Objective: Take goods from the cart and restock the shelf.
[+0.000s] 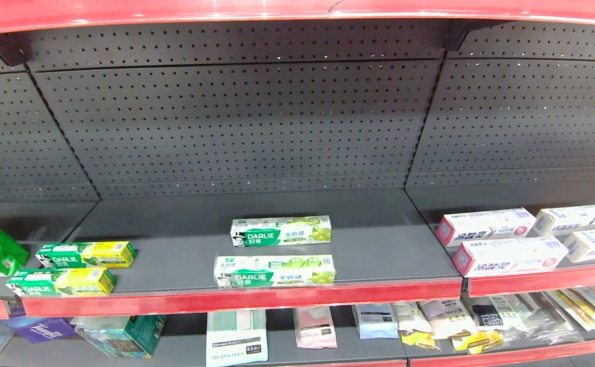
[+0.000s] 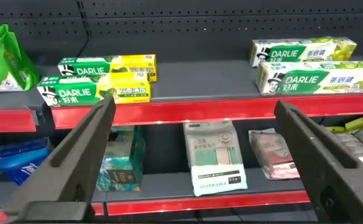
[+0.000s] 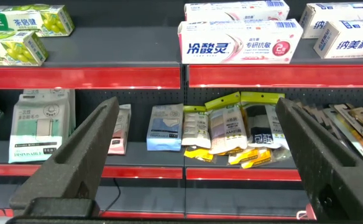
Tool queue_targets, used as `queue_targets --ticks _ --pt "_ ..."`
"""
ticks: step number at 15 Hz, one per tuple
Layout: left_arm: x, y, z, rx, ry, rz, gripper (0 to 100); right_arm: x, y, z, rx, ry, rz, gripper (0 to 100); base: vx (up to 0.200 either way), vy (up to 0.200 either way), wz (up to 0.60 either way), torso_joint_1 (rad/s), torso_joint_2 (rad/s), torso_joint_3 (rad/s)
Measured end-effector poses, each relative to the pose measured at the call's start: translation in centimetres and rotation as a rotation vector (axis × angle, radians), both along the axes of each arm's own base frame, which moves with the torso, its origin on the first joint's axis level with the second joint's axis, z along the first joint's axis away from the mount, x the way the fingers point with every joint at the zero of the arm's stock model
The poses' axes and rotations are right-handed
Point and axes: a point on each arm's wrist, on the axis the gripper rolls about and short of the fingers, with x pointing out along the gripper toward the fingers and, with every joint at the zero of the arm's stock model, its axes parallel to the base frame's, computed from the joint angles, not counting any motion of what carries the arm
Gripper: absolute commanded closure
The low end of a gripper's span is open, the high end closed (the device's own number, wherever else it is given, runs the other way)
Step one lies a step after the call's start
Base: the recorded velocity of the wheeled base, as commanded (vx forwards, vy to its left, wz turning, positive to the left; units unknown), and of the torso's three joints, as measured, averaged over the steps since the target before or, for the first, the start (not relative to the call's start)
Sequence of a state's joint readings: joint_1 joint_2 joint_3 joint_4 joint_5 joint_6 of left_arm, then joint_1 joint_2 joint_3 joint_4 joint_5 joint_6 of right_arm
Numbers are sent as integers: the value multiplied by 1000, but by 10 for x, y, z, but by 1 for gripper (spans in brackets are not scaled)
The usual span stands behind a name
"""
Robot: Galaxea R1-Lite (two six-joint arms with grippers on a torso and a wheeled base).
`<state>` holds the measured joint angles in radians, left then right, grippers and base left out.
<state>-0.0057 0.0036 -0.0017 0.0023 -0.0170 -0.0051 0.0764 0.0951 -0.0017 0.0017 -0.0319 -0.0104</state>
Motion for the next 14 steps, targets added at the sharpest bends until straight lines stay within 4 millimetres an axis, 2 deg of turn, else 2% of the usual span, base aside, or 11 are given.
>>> queue_targets --ticks 14 --pt "0 0 0 0 0 0 0 0 0 0 0 0 0 0 0 0 0 0 0 0"
